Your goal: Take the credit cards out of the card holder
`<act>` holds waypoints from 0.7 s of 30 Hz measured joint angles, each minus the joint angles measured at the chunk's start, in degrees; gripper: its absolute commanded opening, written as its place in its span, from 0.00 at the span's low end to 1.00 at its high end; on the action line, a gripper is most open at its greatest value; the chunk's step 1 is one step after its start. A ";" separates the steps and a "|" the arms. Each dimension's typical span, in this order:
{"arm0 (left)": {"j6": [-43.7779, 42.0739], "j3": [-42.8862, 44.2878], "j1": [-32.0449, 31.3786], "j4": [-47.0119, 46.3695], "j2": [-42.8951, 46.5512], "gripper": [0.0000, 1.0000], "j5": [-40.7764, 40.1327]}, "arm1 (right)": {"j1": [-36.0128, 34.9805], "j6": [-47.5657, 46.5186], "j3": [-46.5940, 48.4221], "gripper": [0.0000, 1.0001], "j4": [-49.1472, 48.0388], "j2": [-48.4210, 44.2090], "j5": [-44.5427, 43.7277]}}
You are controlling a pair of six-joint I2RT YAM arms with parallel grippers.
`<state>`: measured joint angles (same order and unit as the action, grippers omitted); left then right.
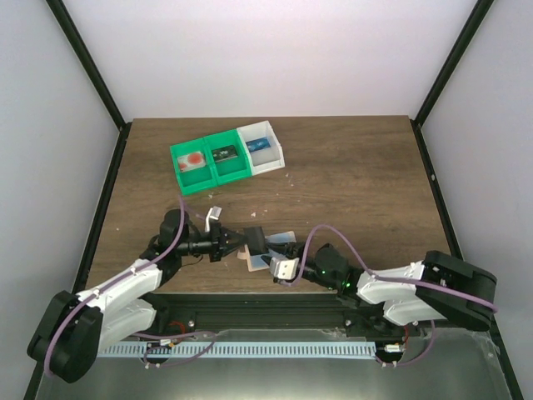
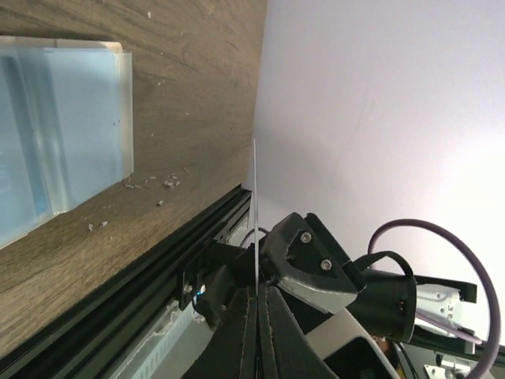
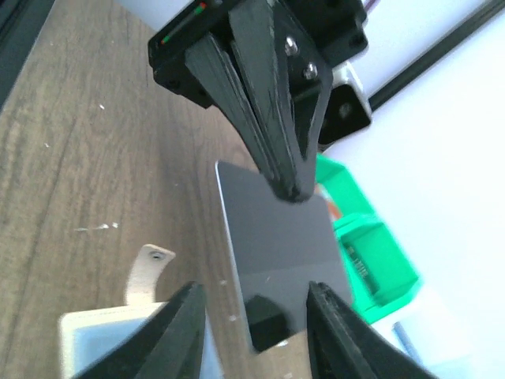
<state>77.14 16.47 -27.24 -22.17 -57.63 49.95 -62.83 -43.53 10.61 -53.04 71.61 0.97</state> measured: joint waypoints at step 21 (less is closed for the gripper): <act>-15.10 8.59 0.20 14.08 8.57 0.79 -10.86 | -2.64 27.50 6.19 0.01 11.52 -16.72 -8.83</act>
<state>62.04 25.06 -27.05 -8.10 -49.06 39.09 -65.47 -16.03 16.80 -41.52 54.89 -7.86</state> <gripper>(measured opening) 0.757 0.017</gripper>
